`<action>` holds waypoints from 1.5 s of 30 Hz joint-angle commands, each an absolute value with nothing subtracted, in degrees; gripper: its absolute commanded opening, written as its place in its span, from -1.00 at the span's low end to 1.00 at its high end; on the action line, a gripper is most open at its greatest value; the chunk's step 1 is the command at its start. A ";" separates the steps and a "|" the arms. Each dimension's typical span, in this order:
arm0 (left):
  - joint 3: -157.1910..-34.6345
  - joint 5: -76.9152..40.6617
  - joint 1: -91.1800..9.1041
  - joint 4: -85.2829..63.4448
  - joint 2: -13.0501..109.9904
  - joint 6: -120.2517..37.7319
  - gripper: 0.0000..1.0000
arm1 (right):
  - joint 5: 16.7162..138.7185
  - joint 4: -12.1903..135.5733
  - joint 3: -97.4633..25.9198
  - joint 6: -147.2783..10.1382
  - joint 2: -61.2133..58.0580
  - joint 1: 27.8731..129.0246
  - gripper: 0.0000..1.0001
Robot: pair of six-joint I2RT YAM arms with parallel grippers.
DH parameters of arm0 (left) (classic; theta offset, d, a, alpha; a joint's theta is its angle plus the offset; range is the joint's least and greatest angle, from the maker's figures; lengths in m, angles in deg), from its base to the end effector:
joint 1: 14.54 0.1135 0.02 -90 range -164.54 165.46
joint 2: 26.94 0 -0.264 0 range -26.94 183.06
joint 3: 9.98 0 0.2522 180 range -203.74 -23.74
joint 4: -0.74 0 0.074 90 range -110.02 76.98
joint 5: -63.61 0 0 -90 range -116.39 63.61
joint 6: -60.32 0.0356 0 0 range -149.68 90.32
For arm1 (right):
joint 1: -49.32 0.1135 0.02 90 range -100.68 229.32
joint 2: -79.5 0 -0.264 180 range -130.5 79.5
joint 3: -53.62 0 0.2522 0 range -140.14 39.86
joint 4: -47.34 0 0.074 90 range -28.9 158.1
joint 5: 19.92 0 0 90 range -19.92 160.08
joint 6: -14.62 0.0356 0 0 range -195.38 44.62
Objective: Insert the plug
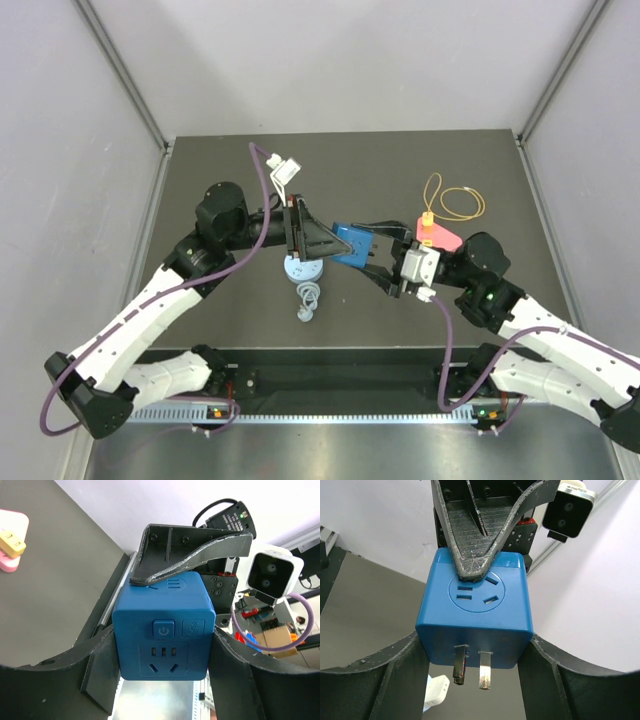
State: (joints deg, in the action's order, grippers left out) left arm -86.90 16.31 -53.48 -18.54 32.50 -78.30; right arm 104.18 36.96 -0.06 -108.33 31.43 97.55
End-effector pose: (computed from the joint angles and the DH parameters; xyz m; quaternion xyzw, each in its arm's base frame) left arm 0.1610 -0.1611 0.4134 0.1960 0.6878 -0.6372 0.2871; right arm 0.1144 0.1580 0.3631 -0.5522 0.2846 0.2764 0.7332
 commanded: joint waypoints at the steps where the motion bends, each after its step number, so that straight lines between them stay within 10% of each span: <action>1: -89.31 20.11 -54.44 -22.08 35.20 -81.10 -0.41 | 107.52 37.98 -2.94 -113.18 30.81 98.37 -1.00; 4: -89.22 19.49 -54.44 -21.81 35.03 -79.87 -0.97 | 106.20 37.72 -2.94 -112.22 30.72 98.36 -0.94; 7: -89.48 17.39 -54.35 -23.47 34.68 -77.32 -1.00 | 104.45 36.14 -1.80 -110.54 31.25 98.36 -0.66; 12: -90.71 15.63 -53.21 -26.90 35.38 -72.66 -1.00 | 103.91 35.87 0.30 -108.00 32.83 98.36 0.05; 16: -92.91 10.89 -51.89 -32.08 35.82 -67.66 -1.00 | 103.92 32.45 3.99 -103.87 34.24 98.45 0.99; 30: -92.83 -23.56 -49.61 -50.55 40.29 -33.83 -1.00 | 90.49 30.42 18.15 -91.74 52.51 98.36 1.00; 45: -92.03 -27.62 -49.17 -54.32 59.54 -22.47 -1.00 | 86.77 33.94 16.40 -86.38 52.88 98.36 0.99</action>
State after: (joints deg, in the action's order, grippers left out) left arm -90.07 -27.34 -49.45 -53.23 56.81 -24.38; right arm 86.28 34.77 18.45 -90.15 54.38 97.70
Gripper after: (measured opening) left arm 0.663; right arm 0.996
